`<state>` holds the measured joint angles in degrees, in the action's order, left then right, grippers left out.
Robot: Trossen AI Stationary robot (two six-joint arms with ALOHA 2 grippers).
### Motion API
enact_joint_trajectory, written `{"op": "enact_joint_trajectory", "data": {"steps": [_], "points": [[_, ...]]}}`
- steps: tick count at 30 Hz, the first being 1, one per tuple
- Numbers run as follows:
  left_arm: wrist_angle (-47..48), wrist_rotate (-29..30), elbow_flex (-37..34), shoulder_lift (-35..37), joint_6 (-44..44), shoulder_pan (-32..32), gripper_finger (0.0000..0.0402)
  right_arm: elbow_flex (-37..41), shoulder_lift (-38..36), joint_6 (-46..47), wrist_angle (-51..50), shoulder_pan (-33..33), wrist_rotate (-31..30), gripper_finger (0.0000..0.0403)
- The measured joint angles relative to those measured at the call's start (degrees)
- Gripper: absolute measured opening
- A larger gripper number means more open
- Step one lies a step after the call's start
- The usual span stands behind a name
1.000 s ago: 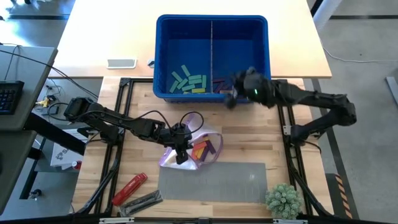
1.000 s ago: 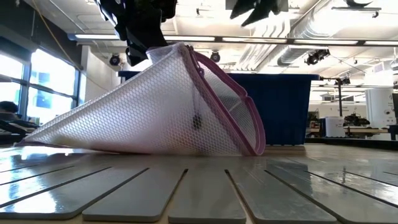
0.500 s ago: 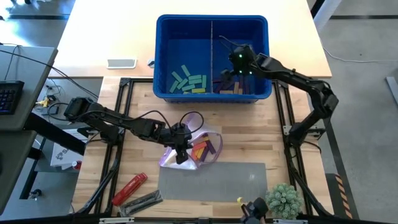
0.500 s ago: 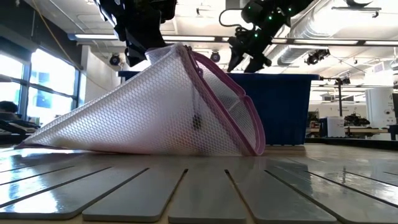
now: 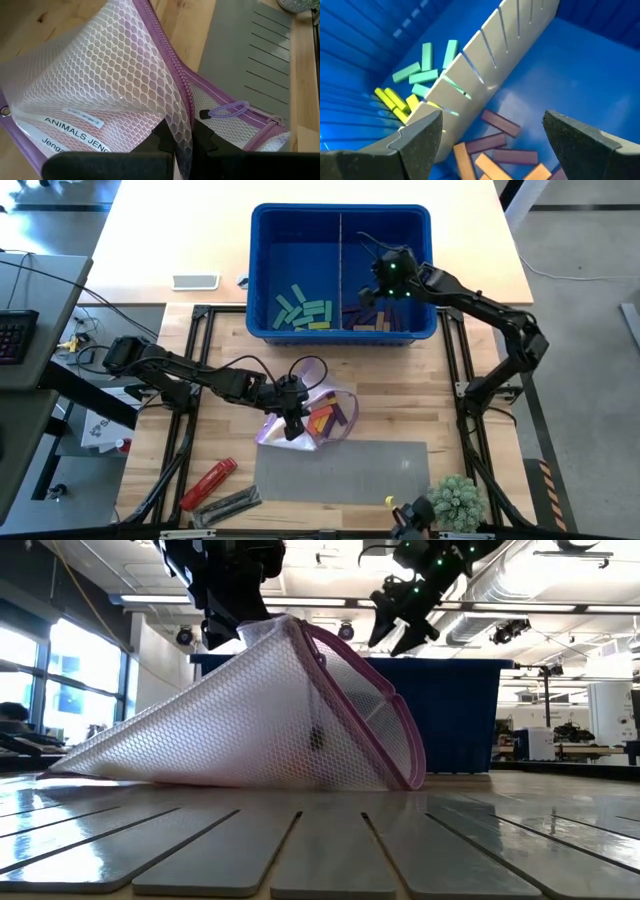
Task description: Sort blocks
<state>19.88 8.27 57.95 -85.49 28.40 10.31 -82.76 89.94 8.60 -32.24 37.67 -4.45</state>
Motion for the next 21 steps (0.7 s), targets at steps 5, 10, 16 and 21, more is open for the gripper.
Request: {"op": "enact_joint_trajectory", "data": {"steps": [5, 10, 16, 21], "points": [[0.0, -0.1, 0.0, 0.0, 0.0, 0.0, 0.0, 0.0, 1.6, 5.2, -0.2, 1.2, 0.0, 0.0329], [0.0, -0.1, 0.0, 0.0, -0.1, 0.0, 0.0, 0.0, 2.5, 9.0, -0.1, 1.7, -0.1, 0.0329], [0.0, -0.2, 0.0, 0.0, -0.1, 0.0, 0.0, 0.1, 2.5, 16.2, -0.1, 1.9, -0.6, 0.0329], [0.0, -0.1, 0.0, 0.0, -0.1, 0.0, 0.0, 0.1, 4.1, 25.9, 2.4, 3.4, -5.6, 0.0329]]}}
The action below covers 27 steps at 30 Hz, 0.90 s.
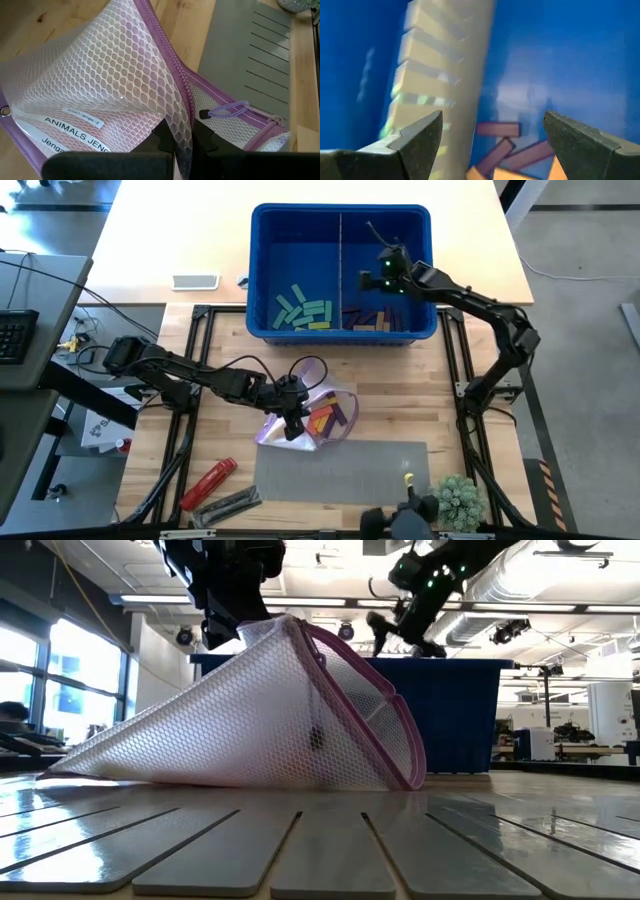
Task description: Sort blocks
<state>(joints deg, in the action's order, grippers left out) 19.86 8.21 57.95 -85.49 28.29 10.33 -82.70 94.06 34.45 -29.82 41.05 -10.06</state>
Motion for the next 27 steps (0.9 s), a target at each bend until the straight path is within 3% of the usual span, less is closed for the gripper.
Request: {"op": "enact_joint_trajectory", "data": {"steps": [5, 12, 27], "points": [[0.0, -0.1, 0.0, 0.0, 0.1, -0.3, 0.0, 0.0, 4.0, 14.0, 1.9, 0.3, -5.7, 0.033], [-0.1, -0.3, 0.0, 0.0, 0.2, -0.3, 0.0, 0.0, 8.7, 13.5, 0.4, 0.4, -8.6, 0.0329], [-0.1, -0.3, 0.0, 0.0, 2.7, -0.2, 0.0, 0.0, 13.4, 14.0, -2.4, 3.7, -5.9, 0.033]]}}
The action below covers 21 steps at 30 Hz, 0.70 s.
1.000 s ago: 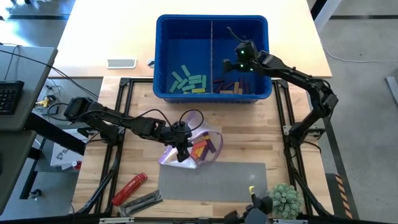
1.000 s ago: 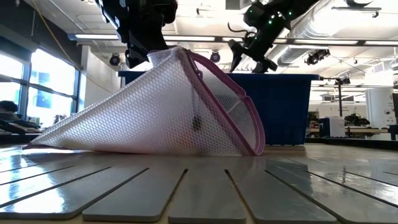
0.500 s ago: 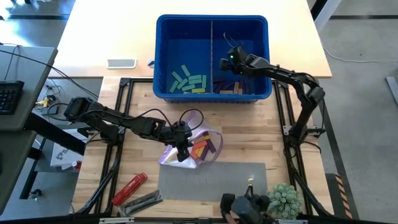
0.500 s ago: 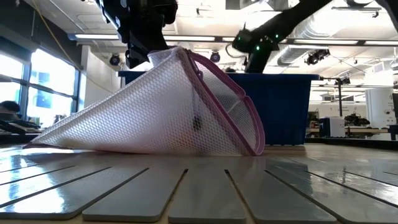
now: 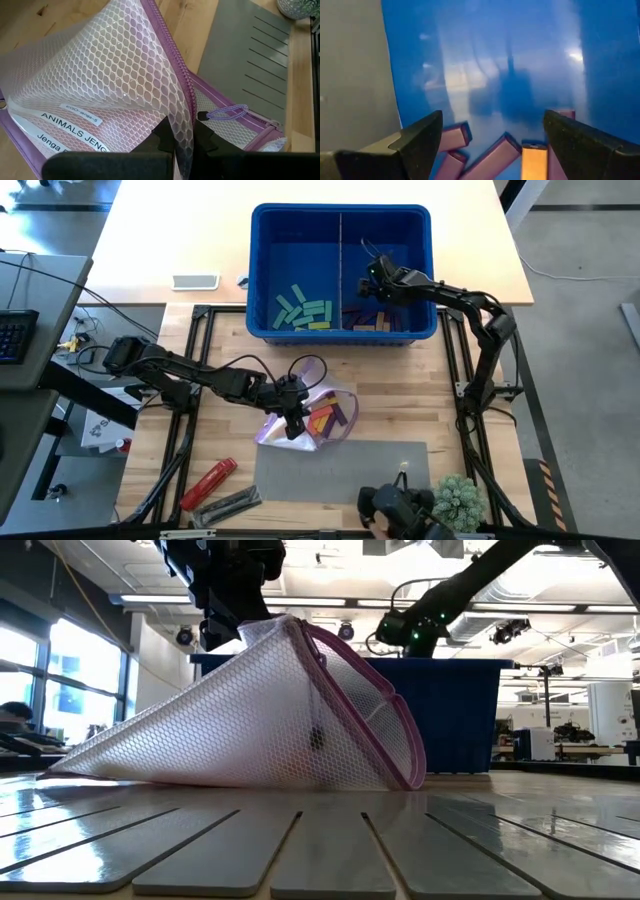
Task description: Sort blocks
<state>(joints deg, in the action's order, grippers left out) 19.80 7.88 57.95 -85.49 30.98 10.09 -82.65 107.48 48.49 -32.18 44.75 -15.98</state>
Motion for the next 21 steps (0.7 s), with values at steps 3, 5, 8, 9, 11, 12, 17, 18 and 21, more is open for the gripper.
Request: {"op": "enact_joint_trajectory", "data": {"steps": [3, 5, 8, 9, 11, 12, 17, 18, 21], "points": [[0.0, 0.0, 0.0, 0.0, 0.0, 0.0, 0.0, 0.0, 0.0, -5.9, -0.1, 0.0, 1.1, 0.033], [0.0, 0.0, 0.0, 0.0, -0.1, 0.0, 0.0, 0.0, 0.0, -9.5, -0.2, 0.0, 2.7, 0.033], [0.0, 0.2, 0.0, 0.0, -0.1, 0.0, 0.0, 0.0, 0.0, -13.3, -0.2, -0.1, 4.8, 0.033], [0.0, 0.2, 0.0, 0.0, -0.1, 0.0, 0.0, 0.0, 0.0, -14.1, -0.2, -0.1, 5.3, 0.033], [0.0, 0.2, 0.0, 0.0, -0.1, 0.0, 0.0, 0.0, 0.0, -15.2, -0.2, -0.1, 5.5, 0.033], [0.0, 0.2, 0.0, 0.0, -0.1, 0.0, 0.0, 0.0, 0.0, -15.7, -0.2, -0.1, 5.5, 0.033], [-0.1, 0.2, 0.0, 0.0, -0.1, 0.0, 0.0, 0.0, 0.0, -16.0, -0.2, -0.1, 5.5, 0.033], [-0.1, 0.2, 0.0, 0.0, -0.1, 0.0, 0.0, 0.0, 0.0, -16.0, -0.2, -0.1, 5.5, 0.033], [-0.1, 0.9, 0.0, 0.0, -0.1, 0.0, 0.0, 0.0, 0.0, -16.0, -0.2, -0.1, 5.5, 0.033]]}}
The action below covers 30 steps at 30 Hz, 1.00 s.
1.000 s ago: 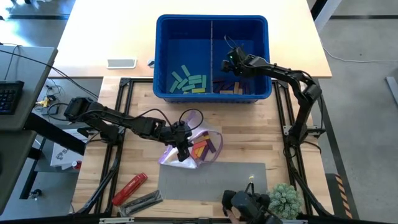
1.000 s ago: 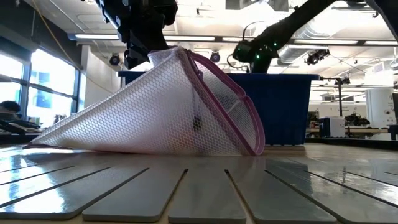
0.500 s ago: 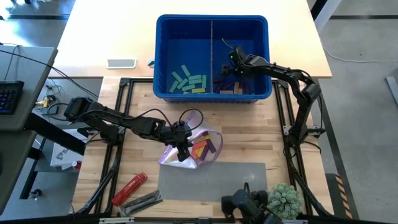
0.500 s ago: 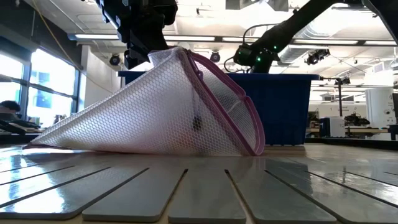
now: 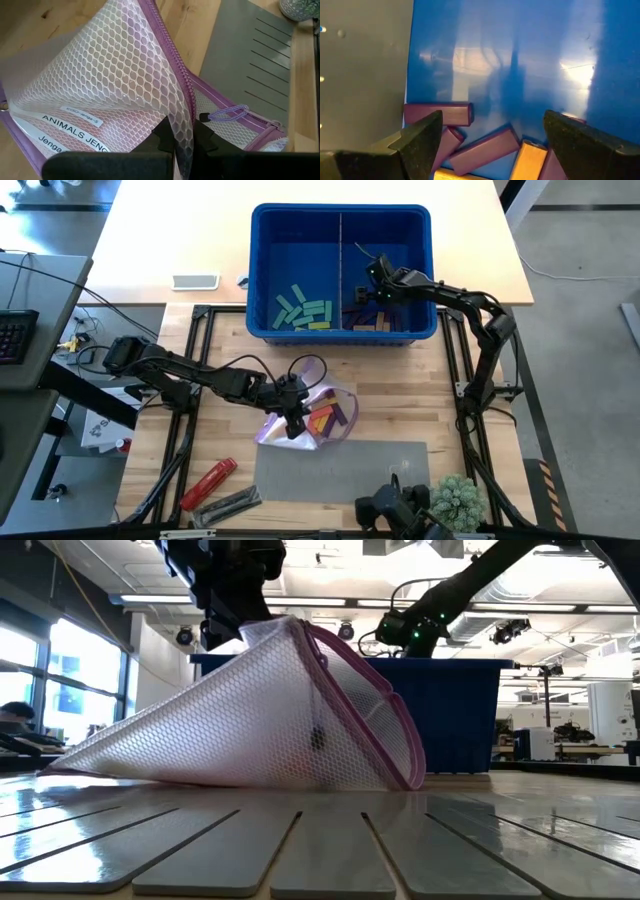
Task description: Sort blocks
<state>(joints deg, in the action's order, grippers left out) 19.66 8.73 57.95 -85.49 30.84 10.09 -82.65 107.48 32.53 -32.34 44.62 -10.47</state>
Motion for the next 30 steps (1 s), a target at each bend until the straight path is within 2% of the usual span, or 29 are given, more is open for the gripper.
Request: {"op": "enact_joint_trajectory", "data": {"steps": [25, 30], "points": [[0.0, 0.9, 0.0, 0.0, 0.0, 0.1, 0.0, 0.0, 0.0, 0.0, 0.0, 0.0, -0.1, 0.033], [0.0, 0.9, 0.0, 0.0, 0.5, 0.2, 0.0, 0.0, 0.0, 7.4, 0.3, 0.0, 0.0, 0.033]]}}
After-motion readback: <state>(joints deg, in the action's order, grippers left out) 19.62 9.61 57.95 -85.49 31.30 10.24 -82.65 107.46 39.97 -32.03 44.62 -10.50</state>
